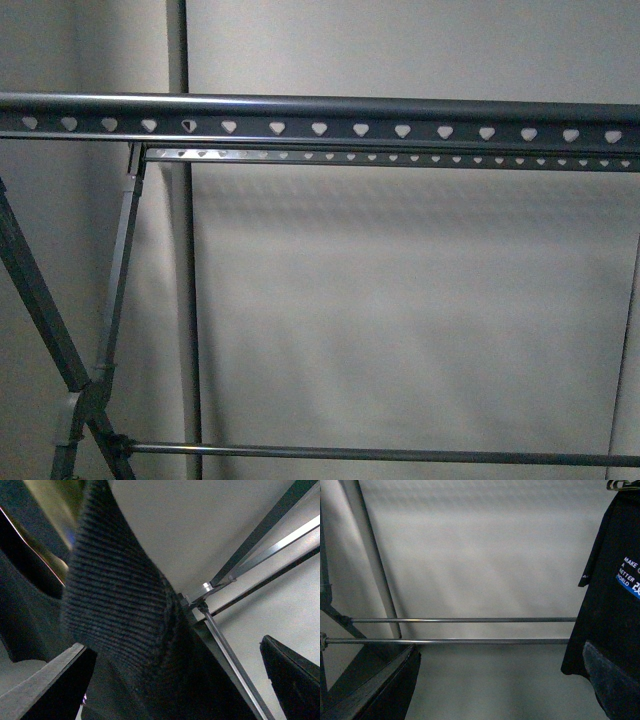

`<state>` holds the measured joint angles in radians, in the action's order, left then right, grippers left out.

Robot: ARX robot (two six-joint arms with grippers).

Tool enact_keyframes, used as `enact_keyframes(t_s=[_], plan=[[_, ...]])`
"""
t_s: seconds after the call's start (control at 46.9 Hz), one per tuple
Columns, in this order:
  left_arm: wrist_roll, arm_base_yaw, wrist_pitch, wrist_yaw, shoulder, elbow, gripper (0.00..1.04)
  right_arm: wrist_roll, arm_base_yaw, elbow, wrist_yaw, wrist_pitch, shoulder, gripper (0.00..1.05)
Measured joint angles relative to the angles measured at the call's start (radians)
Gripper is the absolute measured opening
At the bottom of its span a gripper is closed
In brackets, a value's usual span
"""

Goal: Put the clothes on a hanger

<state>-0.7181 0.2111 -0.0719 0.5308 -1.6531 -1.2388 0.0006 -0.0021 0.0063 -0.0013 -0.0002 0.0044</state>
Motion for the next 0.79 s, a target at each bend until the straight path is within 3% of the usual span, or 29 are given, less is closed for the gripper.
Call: enact_keyframes(t_s=[0.064, 0.235, 0.32, 0.47, 0.683, 0.79], plan=[[0.000, 0.001, -0.026, -0.005, -0.018, -0.025, 0.95, 0.000, 0.000, 0.000, 0.000, 0.000, 0.000, 0.97], [0.037, 0.002, -0.014, -0.103, -0.026, -0.014, 0.63, 0.000, 0.000, 0.000, 0.000, 0.000, 0.000, 0.97], [0.085, 0.000, -0.012, -0.201, 0.012, 0.047, 0.45, 0.000, 0.000, 0.000, 0.000, 0.000, 0.000, 0.97], [0.134, -0.009, -0.006, -0.335, 0.103, 0.170, 0.27, 0.000, 0.000, 0.000, 0.000, 0.000, 0.000, 0.97], [0.318, -0.051, -0.023, -0.595, 0.276, 0.332, 0.16, 0.000, 0.000, 0.000, 0.000, 0.000, 0.000, 0.97], [0.599, -0.106, -0.114, -0.832, 0.424, 0.411, 0.13, 0.000, 0.000, 0.000, 0.000, 0.000, 0.000, 0.97]])
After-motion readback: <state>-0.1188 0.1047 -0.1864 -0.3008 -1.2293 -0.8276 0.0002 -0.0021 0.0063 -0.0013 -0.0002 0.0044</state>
